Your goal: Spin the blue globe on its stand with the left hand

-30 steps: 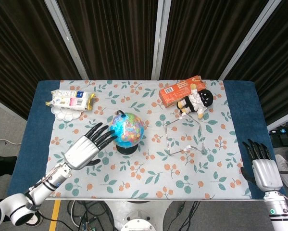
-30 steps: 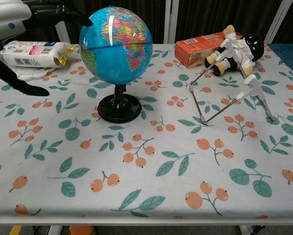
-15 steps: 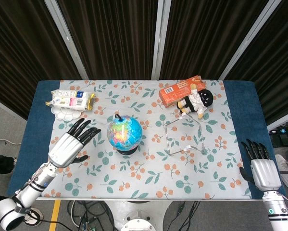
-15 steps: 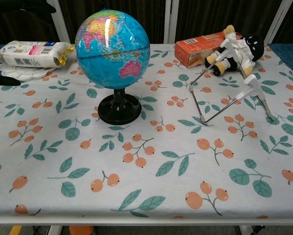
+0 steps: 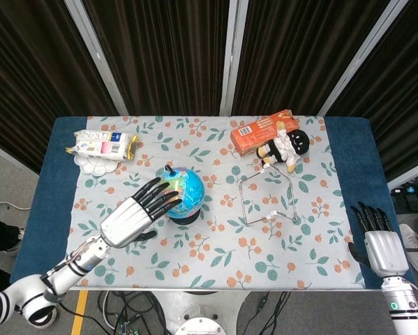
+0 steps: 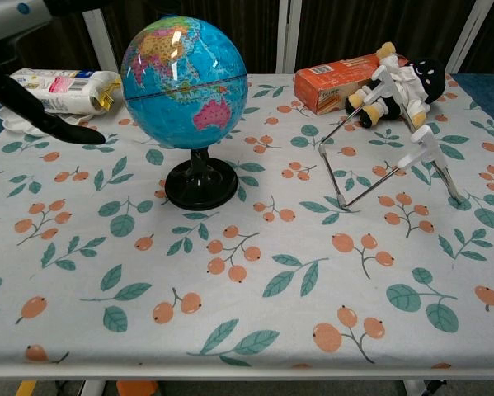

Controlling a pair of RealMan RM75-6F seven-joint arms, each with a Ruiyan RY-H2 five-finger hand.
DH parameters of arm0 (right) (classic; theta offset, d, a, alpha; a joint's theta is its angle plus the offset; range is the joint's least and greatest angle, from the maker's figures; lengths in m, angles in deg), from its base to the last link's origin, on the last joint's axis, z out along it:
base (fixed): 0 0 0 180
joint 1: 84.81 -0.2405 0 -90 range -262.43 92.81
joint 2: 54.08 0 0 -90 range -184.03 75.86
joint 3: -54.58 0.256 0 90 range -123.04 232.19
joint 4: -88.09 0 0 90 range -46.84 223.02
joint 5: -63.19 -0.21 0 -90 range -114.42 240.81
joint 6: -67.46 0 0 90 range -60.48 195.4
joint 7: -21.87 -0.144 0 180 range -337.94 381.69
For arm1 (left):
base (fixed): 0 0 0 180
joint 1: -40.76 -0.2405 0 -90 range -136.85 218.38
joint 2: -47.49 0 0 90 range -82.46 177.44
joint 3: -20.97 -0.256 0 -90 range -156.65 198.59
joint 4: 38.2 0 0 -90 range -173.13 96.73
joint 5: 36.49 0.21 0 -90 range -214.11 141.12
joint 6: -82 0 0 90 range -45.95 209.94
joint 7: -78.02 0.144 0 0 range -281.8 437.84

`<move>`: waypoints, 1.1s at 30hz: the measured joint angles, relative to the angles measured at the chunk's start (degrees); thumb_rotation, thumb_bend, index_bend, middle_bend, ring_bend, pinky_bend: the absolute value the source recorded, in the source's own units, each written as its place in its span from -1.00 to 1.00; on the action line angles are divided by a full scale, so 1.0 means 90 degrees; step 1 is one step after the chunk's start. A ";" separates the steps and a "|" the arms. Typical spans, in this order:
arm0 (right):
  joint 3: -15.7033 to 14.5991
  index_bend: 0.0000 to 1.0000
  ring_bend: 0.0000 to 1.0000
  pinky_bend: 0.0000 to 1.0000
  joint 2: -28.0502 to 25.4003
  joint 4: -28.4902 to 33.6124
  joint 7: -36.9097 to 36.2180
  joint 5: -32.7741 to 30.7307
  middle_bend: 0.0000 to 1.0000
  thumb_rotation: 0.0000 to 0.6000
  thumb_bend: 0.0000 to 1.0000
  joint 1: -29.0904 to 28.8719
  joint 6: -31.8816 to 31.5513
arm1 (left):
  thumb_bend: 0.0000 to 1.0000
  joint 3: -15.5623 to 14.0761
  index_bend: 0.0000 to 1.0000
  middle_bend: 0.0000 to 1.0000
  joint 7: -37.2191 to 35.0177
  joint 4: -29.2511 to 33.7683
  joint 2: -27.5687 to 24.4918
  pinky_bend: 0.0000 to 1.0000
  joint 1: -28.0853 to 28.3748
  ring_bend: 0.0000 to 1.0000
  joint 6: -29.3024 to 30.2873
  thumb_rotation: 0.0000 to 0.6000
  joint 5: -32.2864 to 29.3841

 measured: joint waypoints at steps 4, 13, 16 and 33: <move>0.0002 -1.00 -1.00 -1.00 0.0001 -0.0044 -0.0069 -0.0008 -1.00 1.00 -0.41 0.0009 -0.0007 | -0.88 0.0058 -0.77 -0.79 0.0072 -0.0024 0.0130 -1.00 0.0154 -1.00 -0.0278 1.00 -0.0123; 0.0000 -1.00 -1.00 -1.00 0.0012 -0.0079 -0.0094 0.0008 -1.00 1.00 -0.42 0.0011 -0.0016 | -0.88 -0.0052 -0.77 -0.79 0.0160 -0.0058 0.0152 -1.00 0.0151 -1.00 -0.0375 1.00 -0.0257; 0.0000 -1.00 -1.00 -1.00 0.0016 -0.0061 -0.0070 0.0015 -1.00 1.00 -0.41 0.0006 -0.0018 | -0.88 -0.0085 -0.77 -0.79 0.0157 -0.0040 0.0109 -1.00 0.0115 -1.00 -0.0350 1.00 -0.0284; -0.0004 -1.00 -1.00 -1.00 0.0029 0.0063 0.0124 0.0013 -1.00 1.00 -0.41 -0.0030 0.0031 | -0.88 -0.0416 -0.77 -0.49 -0.0216 -0.0213 -0.0585 -1.00 -0.0902 -1.00 0.0552 1.00 -0.0812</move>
